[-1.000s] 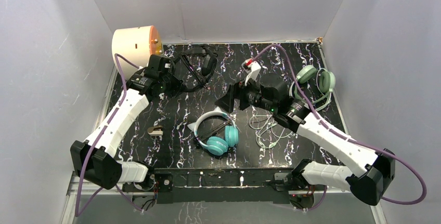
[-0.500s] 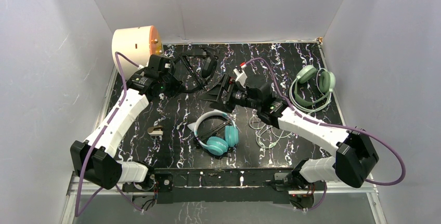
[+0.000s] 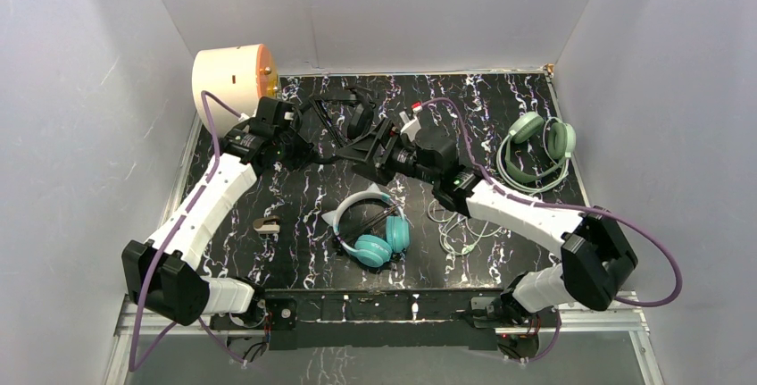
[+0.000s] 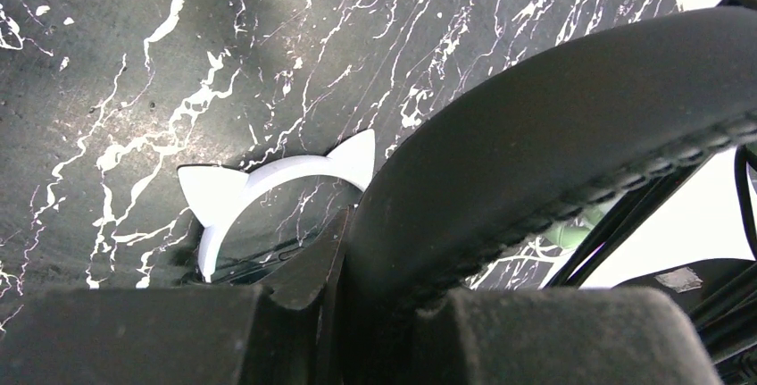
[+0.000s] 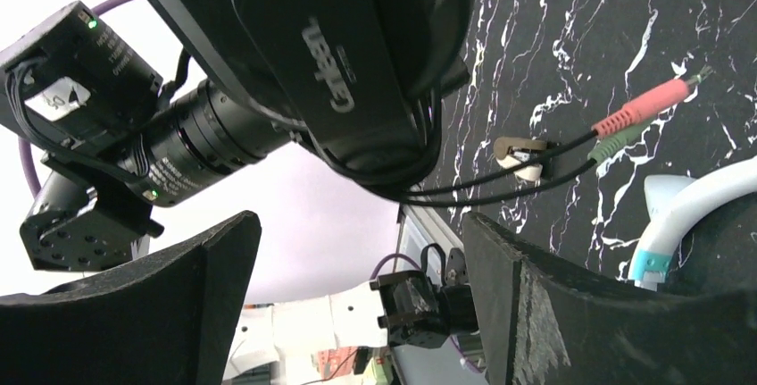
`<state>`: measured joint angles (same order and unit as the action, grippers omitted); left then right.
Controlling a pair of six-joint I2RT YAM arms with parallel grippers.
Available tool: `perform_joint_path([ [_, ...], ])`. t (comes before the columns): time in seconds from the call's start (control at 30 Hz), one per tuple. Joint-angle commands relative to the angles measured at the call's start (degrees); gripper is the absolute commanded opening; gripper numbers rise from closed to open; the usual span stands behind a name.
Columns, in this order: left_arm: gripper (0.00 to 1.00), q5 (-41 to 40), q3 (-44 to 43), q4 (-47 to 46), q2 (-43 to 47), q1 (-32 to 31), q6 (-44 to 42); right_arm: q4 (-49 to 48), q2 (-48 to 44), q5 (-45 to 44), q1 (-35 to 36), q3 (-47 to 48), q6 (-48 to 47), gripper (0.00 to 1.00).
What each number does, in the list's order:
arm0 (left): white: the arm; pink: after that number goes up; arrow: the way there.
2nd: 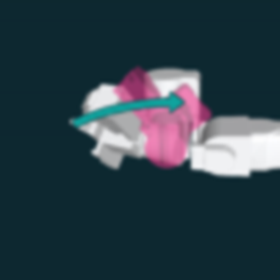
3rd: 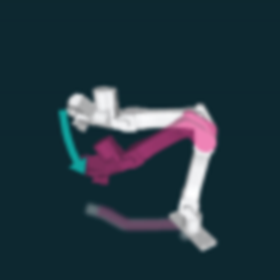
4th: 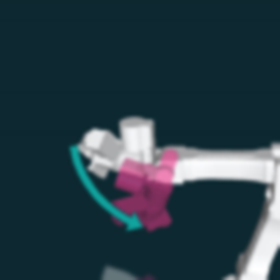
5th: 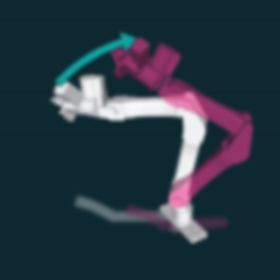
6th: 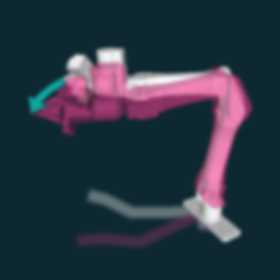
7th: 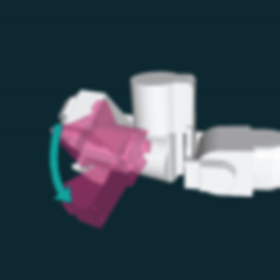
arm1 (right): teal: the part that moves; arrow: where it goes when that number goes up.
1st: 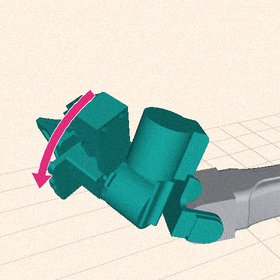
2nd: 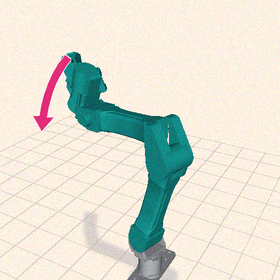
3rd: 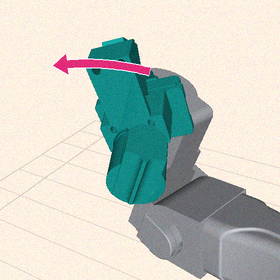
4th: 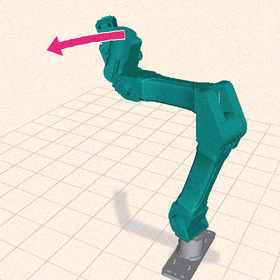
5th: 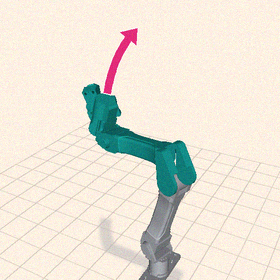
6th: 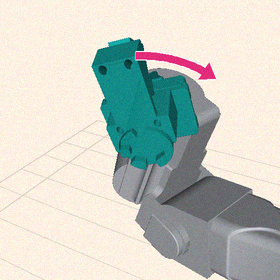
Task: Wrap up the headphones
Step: Place the headphones at the center of the board.
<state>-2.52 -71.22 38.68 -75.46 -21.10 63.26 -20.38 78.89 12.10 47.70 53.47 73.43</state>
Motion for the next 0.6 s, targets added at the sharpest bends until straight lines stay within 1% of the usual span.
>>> perform_joint_path([
  [0.0,0.0,1.21,0.22,-2.46,1.46,0.32,-0.67,-3.89,1.65,-2.51,0.2,3.96,-0.22,0.92],
  [0.13,0.0,2.1,0.67,-2.73,1.21,0.33,-1.22,-5.67,2.53,-3.63,0.2,3.41,0.15,0.91],
  [0.2,0.0,2.51,1.11,-2.73,1.02,0.36,-1.7,-4.87,2.83,-4.84,0.2,4.1,-0.47,0.91],
  [0.33,0.0,3.32,2.58,-3.08,0.72,0.32,-2.39,-4.67,3.88,-6.58,-0.13,4.88,-1.79,0.84],
  [0.43,0.0,4.04,3.77,-4.17,-0.1,0.35,-2.5,-7.24,5.77,-6.88,-0.82,3.9,-1.41,0.71],
  [0.47,0.0,3.37,3.64,-4.27,-1.33,0.32,-2.9,-8.28,6.57,-6.24,-1.94,3.07,-0.88,0.61],
  [0.53,0.0,1.76,4.56,-5.24,-3.38,0.36,-3.19,-11.05,7.95,-5.57,-4.13,0.92,-0.55,0.47],
  [0.57,0.0,2.04,5.65,-7.03,-4.99,0.36,-3.22,-11.83,9.93,-3.07,-6.44,0.18,-0.09,0.4],
])
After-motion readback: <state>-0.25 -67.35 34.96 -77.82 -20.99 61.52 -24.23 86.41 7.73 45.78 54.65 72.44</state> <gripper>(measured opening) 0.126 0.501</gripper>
